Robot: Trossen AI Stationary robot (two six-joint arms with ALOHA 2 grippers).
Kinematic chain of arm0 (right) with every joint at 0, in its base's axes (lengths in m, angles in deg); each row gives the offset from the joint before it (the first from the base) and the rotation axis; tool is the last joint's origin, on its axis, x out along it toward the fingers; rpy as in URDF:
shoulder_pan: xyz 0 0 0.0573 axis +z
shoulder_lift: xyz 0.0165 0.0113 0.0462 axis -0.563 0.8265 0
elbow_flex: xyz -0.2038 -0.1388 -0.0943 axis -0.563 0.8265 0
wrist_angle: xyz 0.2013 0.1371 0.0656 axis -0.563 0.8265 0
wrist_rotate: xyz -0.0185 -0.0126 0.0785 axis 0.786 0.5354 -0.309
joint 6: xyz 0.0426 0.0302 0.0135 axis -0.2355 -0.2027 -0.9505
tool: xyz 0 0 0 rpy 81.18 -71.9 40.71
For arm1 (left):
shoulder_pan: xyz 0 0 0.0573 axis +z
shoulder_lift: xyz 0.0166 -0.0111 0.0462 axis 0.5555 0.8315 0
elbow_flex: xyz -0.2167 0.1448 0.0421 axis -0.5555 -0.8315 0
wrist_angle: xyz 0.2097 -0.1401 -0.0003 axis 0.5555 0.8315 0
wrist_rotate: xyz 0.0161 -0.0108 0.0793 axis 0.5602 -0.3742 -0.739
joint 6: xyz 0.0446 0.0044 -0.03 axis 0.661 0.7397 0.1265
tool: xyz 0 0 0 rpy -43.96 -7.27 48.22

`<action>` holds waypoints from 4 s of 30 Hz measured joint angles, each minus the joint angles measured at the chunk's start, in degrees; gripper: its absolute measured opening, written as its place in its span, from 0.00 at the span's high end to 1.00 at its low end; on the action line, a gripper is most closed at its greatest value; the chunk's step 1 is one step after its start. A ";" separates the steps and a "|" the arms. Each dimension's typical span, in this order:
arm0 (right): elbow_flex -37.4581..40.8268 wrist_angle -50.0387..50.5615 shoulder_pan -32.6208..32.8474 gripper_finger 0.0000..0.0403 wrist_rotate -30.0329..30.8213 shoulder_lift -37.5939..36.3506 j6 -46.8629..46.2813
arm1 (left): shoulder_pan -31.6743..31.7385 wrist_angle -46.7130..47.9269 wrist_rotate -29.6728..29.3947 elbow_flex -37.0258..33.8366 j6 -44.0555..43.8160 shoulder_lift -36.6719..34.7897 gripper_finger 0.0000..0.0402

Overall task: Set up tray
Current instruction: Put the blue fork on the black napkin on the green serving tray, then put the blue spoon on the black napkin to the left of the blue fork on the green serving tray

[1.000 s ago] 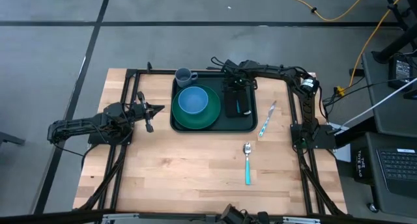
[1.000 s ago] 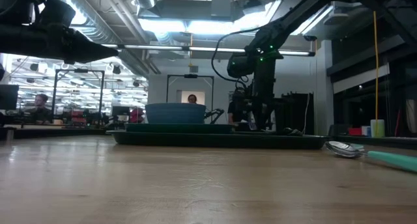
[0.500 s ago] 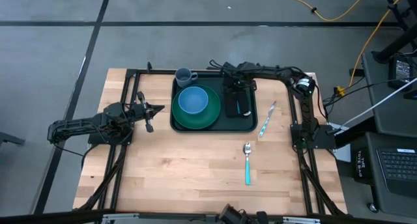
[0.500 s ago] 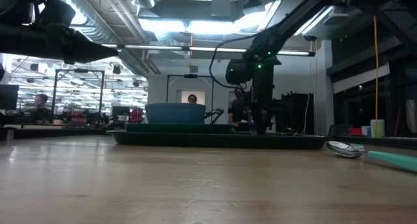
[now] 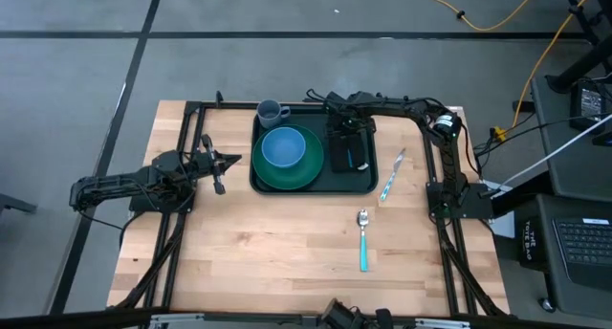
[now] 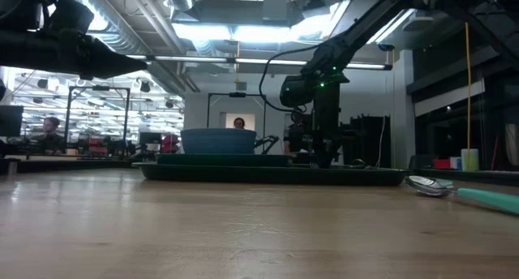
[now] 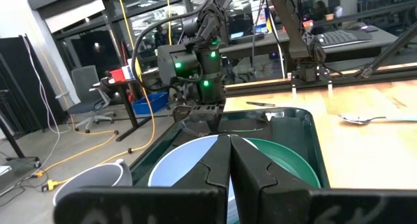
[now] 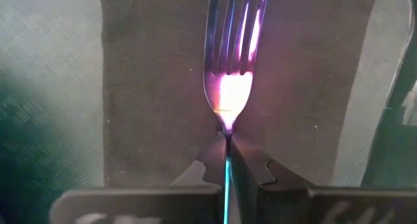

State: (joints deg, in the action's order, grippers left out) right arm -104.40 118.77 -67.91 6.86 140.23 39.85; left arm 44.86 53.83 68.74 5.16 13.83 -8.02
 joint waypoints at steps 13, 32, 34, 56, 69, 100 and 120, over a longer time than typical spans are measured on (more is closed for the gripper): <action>0.00 -0.17 0.00 0.89 0.00 0.07 -0.17 | 0.00 0.00 0.00 0.01 0.00 0.01 0.99; 0.00 -0.09 0.00 0.89 0.02 0.07 0.19 | -0.01 0.00 0.00 -0.01 0.00 0.02 0.99; -0.02 -0.07 0.00 0.88 0.02 0.02 0.71 | 0.00 0.00 -0.02 0.02 0.02 0.00 0.99; -12.30 16.65 0.05 0.88 5.95 -0.24 4.83 | -0.01 0.00 0.00 0.02 0.02 0.01 0.99; -21.21 26.10 8.62 0.88 15.27 -5.26 9.63 | -0.02 0.00 0.00 0.02 0.01 0.00 0.99; 4.85 22.39 54.43 0.89 27.59 -27.96 -33.09 | -0.01 0.00 0.00 0.02 0.00 0.01 0.99; 4.85 20.21 63.83 0.89 9.67 -27.80 -35.34 | -0.01 0.01 0.00 0.01 0.00 0.01 0.99</action>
State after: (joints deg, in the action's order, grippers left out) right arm -99.54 138.99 -4.08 16.54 112.43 4.50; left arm 44.84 53.84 68.74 5.17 13.83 -8.01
